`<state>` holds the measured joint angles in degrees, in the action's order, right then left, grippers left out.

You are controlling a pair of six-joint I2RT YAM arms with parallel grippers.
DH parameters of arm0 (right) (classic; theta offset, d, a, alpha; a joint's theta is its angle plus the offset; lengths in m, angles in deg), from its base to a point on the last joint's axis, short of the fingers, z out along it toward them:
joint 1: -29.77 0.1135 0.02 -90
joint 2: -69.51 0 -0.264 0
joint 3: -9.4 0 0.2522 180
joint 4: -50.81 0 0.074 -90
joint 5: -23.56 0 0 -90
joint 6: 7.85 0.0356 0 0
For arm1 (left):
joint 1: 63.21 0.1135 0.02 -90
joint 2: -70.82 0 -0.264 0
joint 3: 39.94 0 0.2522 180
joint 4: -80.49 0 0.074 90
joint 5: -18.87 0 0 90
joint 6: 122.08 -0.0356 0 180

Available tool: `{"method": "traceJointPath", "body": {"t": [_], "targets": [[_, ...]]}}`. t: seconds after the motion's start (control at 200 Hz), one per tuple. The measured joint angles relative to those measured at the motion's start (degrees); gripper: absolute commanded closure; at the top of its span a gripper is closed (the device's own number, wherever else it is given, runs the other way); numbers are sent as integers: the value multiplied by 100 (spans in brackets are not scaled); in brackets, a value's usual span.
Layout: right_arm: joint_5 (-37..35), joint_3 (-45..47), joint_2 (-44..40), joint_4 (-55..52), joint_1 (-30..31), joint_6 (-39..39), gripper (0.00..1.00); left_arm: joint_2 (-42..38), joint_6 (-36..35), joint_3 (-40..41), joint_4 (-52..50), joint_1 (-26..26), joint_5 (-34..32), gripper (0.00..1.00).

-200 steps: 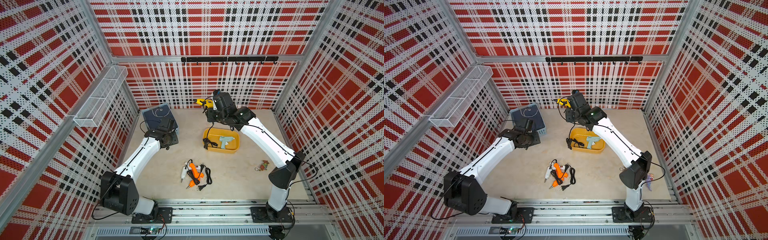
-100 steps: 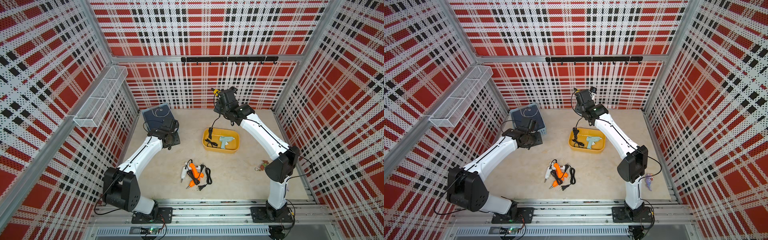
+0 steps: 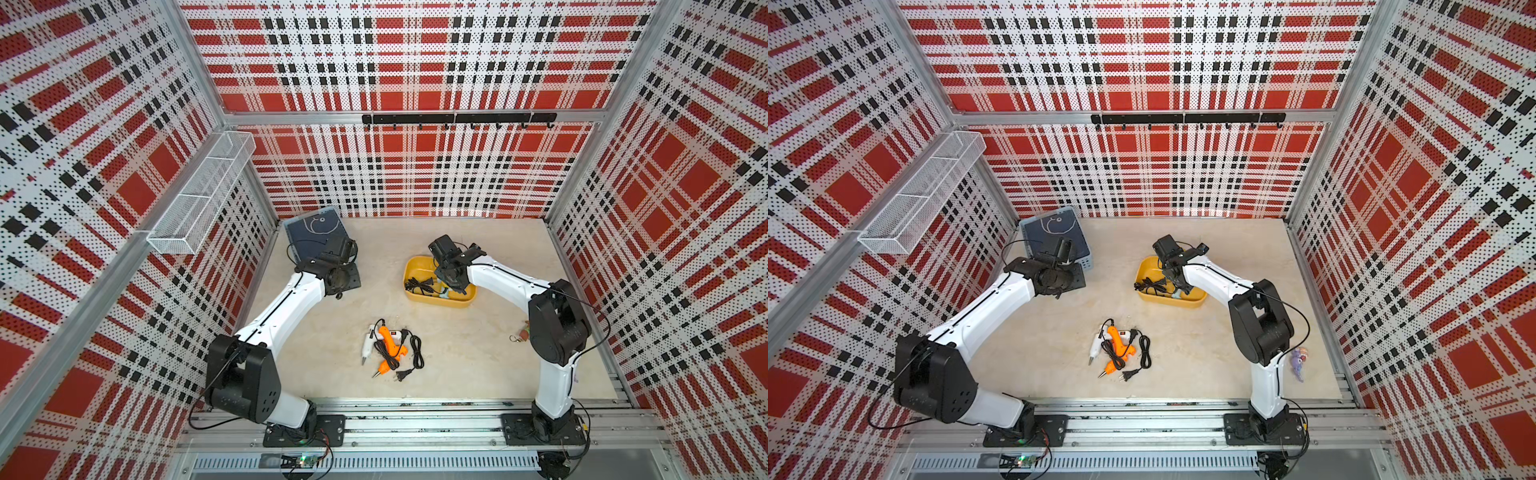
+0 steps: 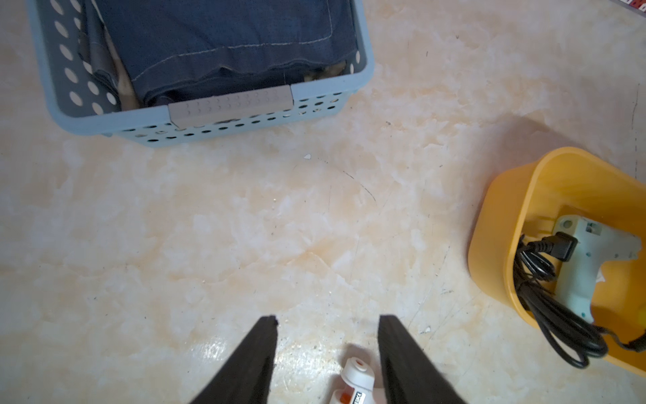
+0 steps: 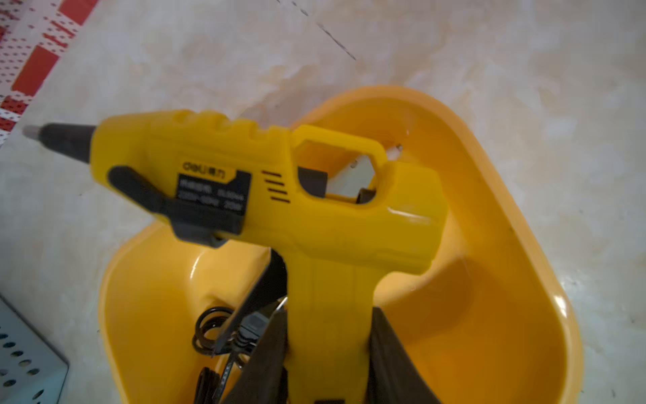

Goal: Put the hot melt glue gun into the storage box
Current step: Place the hot melt adhesive gun in the storage box.

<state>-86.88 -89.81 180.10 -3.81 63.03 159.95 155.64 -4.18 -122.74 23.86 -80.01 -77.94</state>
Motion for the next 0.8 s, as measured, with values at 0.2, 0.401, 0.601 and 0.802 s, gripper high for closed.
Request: {"method": "traceJointPath", "body": {"t": [0.2,0.401,0.601,0.802], "targets": [[236,39,-35,2,0,966,80,0,-138,0,0,57,85,47],[472,118,-33,0,0,1768,76,0,-267,0,-2,177,138,47],[605,-7,74,-26,0,2227,75,13,-343,-57,-26,192,166,47],[859,-85,282,-162,0,2597,62,79,-387,-170,-26,195,168,47]]}}
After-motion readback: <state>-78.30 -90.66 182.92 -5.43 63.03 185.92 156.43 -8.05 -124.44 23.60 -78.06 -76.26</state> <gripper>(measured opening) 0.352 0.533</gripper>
